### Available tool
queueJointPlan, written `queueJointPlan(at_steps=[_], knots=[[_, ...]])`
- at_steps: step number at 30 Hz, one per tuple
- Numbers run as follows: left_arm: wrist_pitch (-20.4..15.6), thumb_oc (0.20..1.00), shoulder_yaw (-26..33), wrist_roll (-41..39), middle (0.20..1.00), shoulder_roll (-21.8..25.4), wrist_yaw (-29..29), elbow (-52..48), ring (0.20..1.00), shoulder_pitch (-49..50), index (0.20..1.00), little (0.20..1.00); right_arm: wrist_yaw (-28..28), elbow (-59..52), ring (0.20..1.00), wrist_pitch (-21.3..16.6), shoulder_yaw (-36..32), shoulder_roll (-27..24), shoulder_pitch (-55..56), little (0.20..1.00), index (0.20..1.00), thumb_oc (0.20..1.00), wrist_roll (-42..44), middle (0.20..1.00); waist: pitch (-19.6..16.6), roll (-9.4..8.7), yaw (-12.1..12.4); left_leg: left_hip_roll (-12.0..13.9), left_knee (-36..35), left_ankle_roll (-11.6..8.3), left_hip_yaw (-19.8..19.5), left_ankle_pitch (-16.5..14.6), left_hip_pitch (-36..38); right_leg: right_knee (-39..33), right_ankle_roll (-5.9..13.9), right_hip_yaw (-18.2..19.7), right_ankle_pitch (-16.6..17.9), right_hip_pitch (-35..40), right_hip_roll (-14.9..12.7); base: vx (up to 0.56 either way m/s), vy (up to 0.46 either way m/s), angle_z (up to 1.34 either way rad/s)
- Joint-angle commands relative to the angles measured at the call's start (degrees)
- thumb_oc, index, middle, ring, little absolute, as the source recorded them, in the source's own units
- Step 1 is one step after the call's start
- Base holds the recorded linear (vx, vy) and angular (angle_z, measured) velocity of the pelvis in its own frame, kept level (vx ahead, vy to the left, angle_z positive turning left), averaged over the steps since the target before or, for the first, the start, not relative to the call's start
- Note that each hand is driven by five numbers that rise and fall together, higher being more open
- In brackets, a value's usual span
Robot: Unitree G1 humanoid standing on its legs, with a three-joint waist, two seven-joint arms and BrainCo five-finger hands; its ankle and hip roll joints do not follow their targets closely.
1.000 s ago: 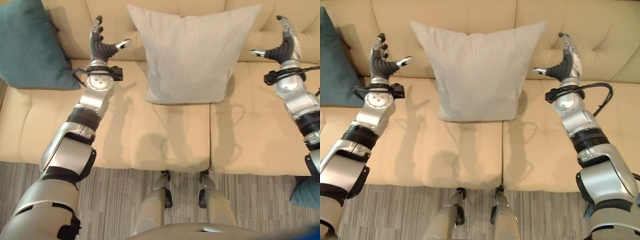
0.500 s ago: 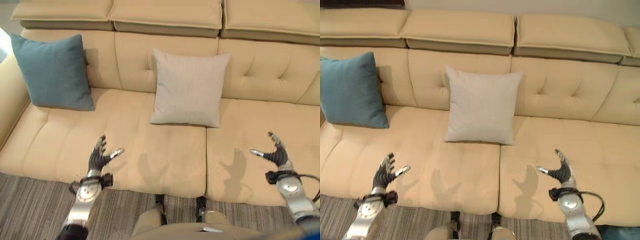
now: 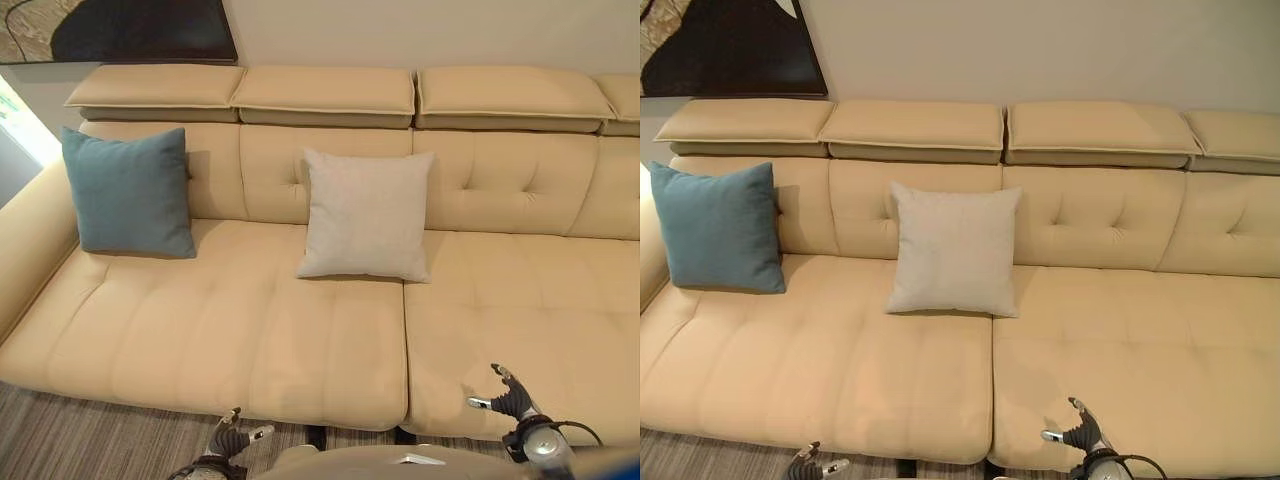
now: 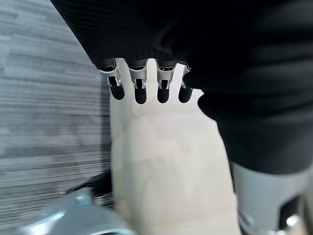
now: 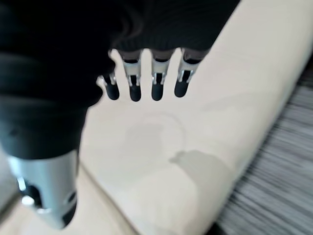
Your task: Pick up all the scattered cushions and arrange them neatly on the sofa.
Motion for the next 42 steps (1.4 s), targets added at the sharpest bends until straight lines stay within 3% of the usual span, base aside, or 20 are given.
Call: queueJointPlan(at_steps=[1, 4, 7, 10, 12, 15, 17, 18, 23, 26, 29, 33, 36, 39, 42], knots=[[-0.3, 1.0, -0.1, 4.3, 1.0, 1.2, 1.1, 0.5, 1.0, -5.7, 1.0, 1.0, -2.2, -0.8, 1.0, -0.9, 0.5, -0.5, -4.8, 1.0, 1.0, 1.0, -1.3, 1.0, 4.8, -4.66, -0.3, -2.3, 10.1, -0.84, -2.9, -9.4, 0.6, 0.3, 1.68, 0.0, -2.7, 1.1, -4.1, -0.19, 0.038, 0.21], [0.0, 1.0, -0.5, 5.4, 1.0, -0.1, 1.0, 2.9, 1.0, -6.6, 1.0, 1.0, -1.9, 2.6, 1.0, -0.2, 0.9, 0.3, -6.4, 1.0, 1.0, 1.0, -0.7, 1.0, 4.4, -4.72, -0.8, -3.2, 13.0, -1.04, -5.5, -12.7, 2.3, 0.3, 1.91, 0.3, -1.4, -0.3, -4.7, -0.13, 0.085, 0.08], [0.1, 1.0, -1.2, 5.2, 1.0, -1.1, 1.0, 3.8, 1.0, -7.8, 1.0, 1.0, -1.7, 6.4, 1.0, 0.8, 1.5, 1.1, -7.5, 1.0, 1.0, 1.0, -0.9, 1.0, 3.9, -3.95, -1.2, -4.0, 10.9, -0.78, -8.4, -15.0, 5.3, 0.3, 2.41, 0.9, -0.1, -1.7, -4.7, -0.08, 0.155, -0.02], [0.6, 1.0, -2.5, 5.3, 1.0, -1.6, 1.2, 3.8, 1.0, -9.9, 1.0, 1.0, -1.8, 10.0, 1.0, 2.3, 1.7, 2.1, -9.0, 1.0, 1.0, 1.0, -1.0, 1.0, 4.1, -3.73, -1.5, -5.2, 8.7, 0.32, -8.9, -15.6, 6.8, 1.3, 3.37, 1.5, 1.9, -3.6, -5.9, -0.13, 0.247, -0.21], [0.7, 1.0, -3.6, 5.7, 1.0, -1.8, 1.5, 3.7, 1.0, -11.6, 1.0, 1.0, -2.2, 11.6, 1.0, 3.6, 1.4, 3.3, -10.2, 1.0, 1.0, 1.0, -0.9, 1.0, 4.9, -4.18, -1.4, -7.9, 6.3, 2.37, -9.0, -15.8, 7.7, 2.4, 5.53, 2.8, 4.8, -7.0, -8.1, -0.24, 0.38, -0.47], [0.9, 1.0, -3.7, 6.1, 1.0, -1.5, 1.1, 3.9, 1.0, -12.0, 1.0, 1.0, -2.4, 12.1, 1.0, 4.0, 1.3, 3.7, -10.2, 1.0, 1.0, 1.0, -1.4, 1.0, 5.4, -4.31, -1.2, -8.6, 5.3, 3.23, -8.4, -15.4, 8.2, 3.5, 6.46, 3.4, 5.0, -8.2, -8.7, -0.17, 0.194, -1.07], [1.4, 1.0, -4.1, 6.7, 1.0, -0.7, 0.8, 4.4, 1.0, -13.0, 1.0, 1.0, -2.5, 12.8, 1.0, 4.4, 1.5, 4.2, -10.5, 1.0, 1.0, 1.0, -1.4, 1.0, 7.0, -4.03, -1.0, -8.2, 4.4, 4.28, -7.0, -13.8, 7.8, 7.6, 6.61, 2.4, 3.8, -9.8, -9.3, -0.31, 0.17, -0.8], [1.6, 1.0, -4.2, 7.1, 1.0, -0.3, 0.6, 4.8, 1.0, -13.2, 1.0, 1.0, -2.4, 14.1, 1.0, 4.2, 1.8, 4.5, -10.0, 1.0, 1.0, 1.0, -1.5, 1.0, 7.3, -3.66, -0.7, -7.9, 3.7, 4.9, -6.1, -12.6, 7.2, 11.5, 5.47, 0.9, 1.4, -8.8, -9.1, -0.21, 0.065, -0.77], [2.0, 1.0, -4.3, 7.8, 1.0, -0.2, 0.3, 6.1, 1.0, -12.6, 1.0, 1.0, -2.2, 15.4, 1.0, 3.8, 1.6, 5.4, -8.1, 1.0, 1.0, 1.0, -0.8, 1.0, 5.8, -3.44, 1.0, -7.2, 3.2, 5.28, -3.7, -11.0, 5.5, 18.3, 3.94, -0.2, -5.4, -3.4, -6.7, -0.16, 0.011, -0.41], [2.1, 1.0, -4.4, 7.7, 1.0, -0.3, 0.6, 6.0, 1.0, -11.9, 1.0, 1.0, -2.4, 14.8, 1.0, 3.8, 1.5, 5.8, -7.9, 1.0, 1.0, 1.0, -0.2, 1.0, 4.7, -4.66, 2.3, -7.3, 3.6, 4.69, -2.3, -10.4, 4.0, 14.1, 3.62, -0.8, -6.0, 0.1, -5.8, -0.07, -0.13, -0.42], [2.1, 1.0, -4.3, 6.9, 1.0, -0.8, 1.0, 5.7, 1.0, -12.5, 1.0, 1.0, -3.0, 14.0, 1.0, 3.5, 1.5, 5.8, -8.4, 1.0, 1.0, 1.0, 1.0, 1.0, 4.5, -4.82, 1.5, -6.0, 5.8, 3.36, -1.7, -10.2, 2.7, 9.1, 3.11, 1.3, -5.5, 0.9, -4.1, -0.03, -0.148, -0.34], [2.4, 1.0, -5.0, 6.5, 1.0, -1.5, 1.3, 5.5, 1.0, -13.7, 1.0, 1.0, -3.7, 13.4, 1.0, 3.1, 1.4, 5.6, -8.6, 1.0, 1.0, 1.0, 2.5, 1.0, 5.8, -5.23, 0.7, -4.5, 12.4, 1.66, -1.4, -10.1, -0.3, 4.8, 1.82, 1.2, -5.7, 3.1, -3.2, -0.08, -0.101, -0.06], [2.4, 1.0, -6.3, 5.6, 1.0, -2.2, 1.5, 4.7, 1.0, -14.5, 1.0, 1.0, -3.9, 14.9, 1.0, 3.7, 2.0, 5.6, -8.9, 1.0, 1.0, 1.0, 2.6, 1.0, 7.0, -5.46, 1.2, -5.6, 15.8, 0.91, -5.8, -10.0, -2.1, 5.5, 1.09, 2.4, -4.9, 2.3, -3.1, -0.09, -0.009, -0.14], [2.6, 1.0, -6.8, 5.3, 1.0, -3.3, 1.6, 4.9, 1.0, -14.5, 1.0, 1.0, -3.9, 16.3, 1.0, 3.8, 2.1, 5.5, -8.5, 1.0, 1.0, 1.0, 2.2, 1.0, 6.5, -5.58, 1.1, -6.8, 15.9, 1.13, -11.0, -13.0, -1.1, 4.7, 1.33, 5.1, -3.8, 1.6, -3.1, -0.05, 0.042, -0.59], [2.3, 1.0, -7.9, 6.5, 1.0, -4.7, 1.8, 5.3, 1.0, -14.0, 1.0, 1.0, -4.6, 15.1, 1.0, 3.2, 2.6, 5.7, -10.7, 1.0, 1.0, 1.0, 2.3, 1.0, 6.5, -4.47, 1.4, -7.6, 14.1, 1.18, -14.3, -13.9, 0.5, 3.7, 1.85, 6.7, -2.8, 0.6, -3.1, -0.06, 0.156, -0.85]])
